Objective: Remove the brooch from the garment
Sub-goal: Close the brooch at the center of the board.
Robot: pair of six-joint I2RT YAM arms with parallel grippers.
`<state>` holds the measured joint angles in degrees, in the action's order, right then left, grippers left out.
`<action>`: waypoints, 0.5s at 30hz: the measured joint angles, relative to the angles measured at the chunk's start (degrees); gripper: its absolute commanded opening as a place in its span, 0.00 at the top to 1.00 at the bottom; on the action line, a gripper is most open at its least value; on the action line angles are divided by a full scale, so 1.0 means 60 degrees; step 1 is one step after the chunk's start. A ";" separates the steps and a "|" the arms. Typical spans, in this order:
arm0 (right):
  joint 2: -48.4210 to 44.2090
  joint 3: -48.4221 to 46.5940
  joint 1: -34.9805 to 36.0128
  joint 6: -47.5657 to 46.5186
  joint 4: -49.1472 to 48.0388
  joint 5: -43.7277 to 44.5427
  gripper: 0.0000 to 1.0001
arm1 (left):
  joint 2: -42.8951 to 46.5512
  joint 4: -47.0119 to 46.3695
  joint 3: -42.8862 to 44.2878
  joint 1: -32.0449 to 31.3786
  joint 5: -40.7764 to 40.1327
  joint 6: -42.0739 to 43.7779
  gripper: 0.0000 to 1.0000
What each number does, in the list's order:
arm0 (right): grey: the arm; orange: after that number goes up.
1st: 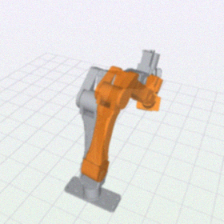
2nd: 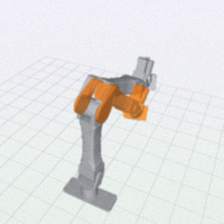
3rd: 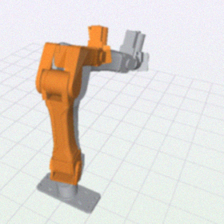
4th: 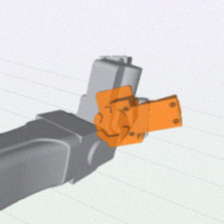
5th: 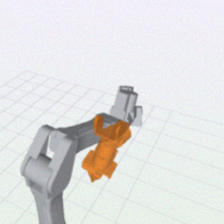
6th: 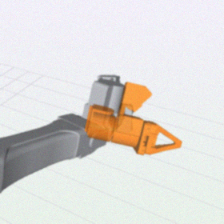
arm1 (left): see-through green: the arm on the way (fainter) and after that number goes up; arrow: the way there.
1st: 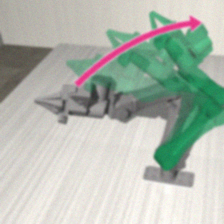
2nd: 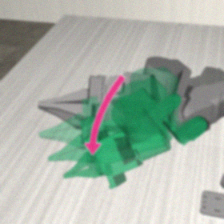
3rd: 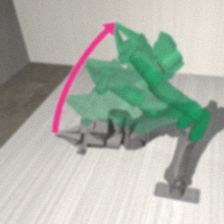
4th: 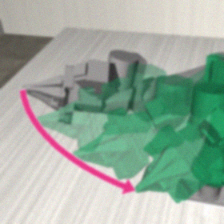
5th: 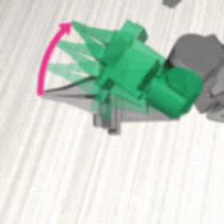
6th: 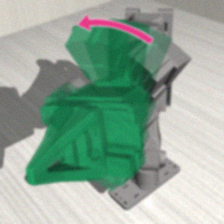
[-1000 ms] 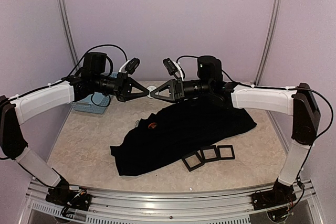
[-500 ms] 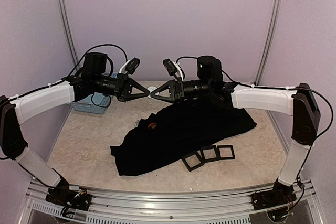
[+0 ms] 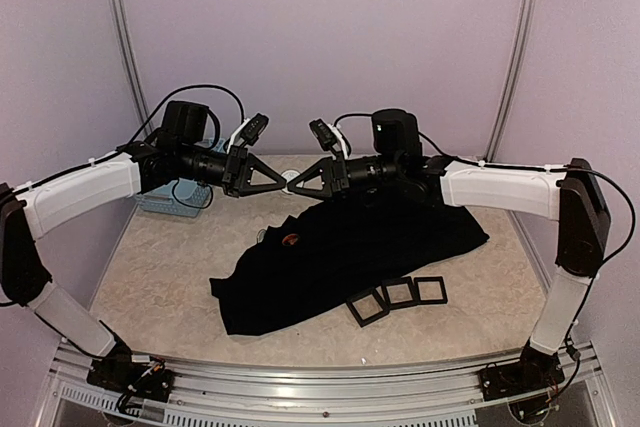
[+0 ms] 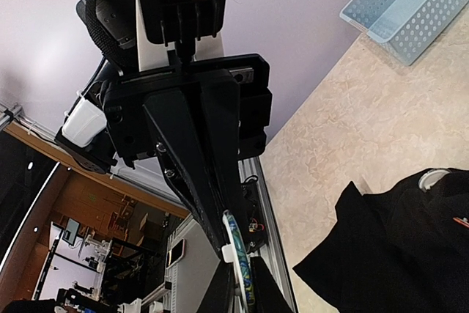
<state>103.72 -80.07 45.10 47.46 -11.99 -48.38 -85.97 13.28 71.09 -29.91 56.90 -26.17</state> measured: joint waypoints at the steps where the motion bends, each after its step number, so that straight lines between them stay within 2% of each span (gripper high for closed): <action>1: 0.0000 0.0000 0.0000 0.0000 0.0058 0.0033 0.93 | 0.0004 0.0058 0.0000 -0.0015 -0.0066 0.0058 1.00; 15: -0.0182 0.0058 0.0025 0.0026 0.0488 0.0630 0.93 | 0.0055 0.0364 0.0084 -0.0157 -0.0674 0.0233 1.00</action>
<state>102.63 -79.72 45.25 47.62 -9.06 -44.60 -85.65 15.46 71.59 -30.85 52.86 -24.77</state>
